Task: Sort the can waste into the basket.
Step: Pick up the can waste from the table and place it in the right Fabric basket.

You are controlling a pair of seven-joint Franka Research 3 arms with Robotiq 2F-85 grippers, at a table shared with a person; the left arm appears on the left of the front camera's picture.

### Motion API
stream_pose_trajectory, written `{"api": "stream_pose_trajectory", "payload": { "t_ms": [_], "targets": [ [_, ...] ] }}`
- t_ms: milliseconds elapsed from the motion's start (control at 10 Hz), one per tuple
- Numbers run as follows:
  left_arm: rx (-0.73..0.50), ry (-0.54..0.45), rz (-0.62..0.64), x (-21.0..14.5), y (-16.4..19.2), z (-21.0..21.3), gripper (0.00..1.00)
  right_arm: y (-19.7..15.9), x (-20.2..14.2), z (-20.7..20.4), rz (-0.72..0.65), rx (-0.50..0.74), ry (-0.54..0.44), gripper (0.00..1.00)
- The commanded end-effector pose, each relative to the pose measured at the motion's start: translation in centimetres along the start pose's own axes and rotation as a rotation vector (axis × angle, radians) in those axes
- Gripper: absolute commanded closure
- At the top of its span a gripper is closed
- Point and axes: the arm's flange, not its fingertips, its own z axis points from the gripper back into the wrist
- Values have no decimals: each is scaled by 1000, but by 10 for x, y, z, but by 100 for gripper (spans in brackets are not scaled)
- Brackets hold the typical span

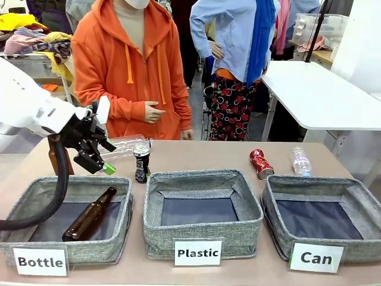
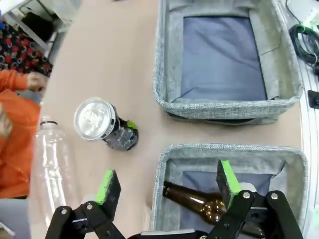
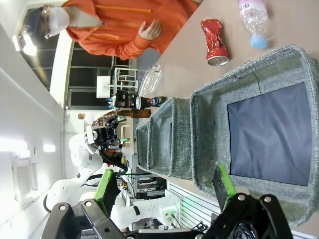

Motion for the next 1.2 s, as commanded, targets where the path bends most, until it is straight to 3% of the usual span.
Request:
{"api": "stream_pose_trajectory", "payload": {
  "t_ms": [0,200,400,600,800,1100],
  "targets": [
    [21,10,-37,9,-8,16,0,1,3,0,26,25,-15,0],
    [13,0,-22,7,-1,8,0,1,3,0,26,25,-15,0],
    [123,-60,35,1,21,-6,0,1,3,0,26,25,-15,0],
    [123,-132,73,-14,36,-28,0,1,3,0,26,25,-15,0],
    [125,-102,141,-20,52,-52,0,1,3,0,26,25,-15,0],
    [121,-107,139,-27,63,-82,0,1,3,0,26,25,-15,0]
  ]
}}
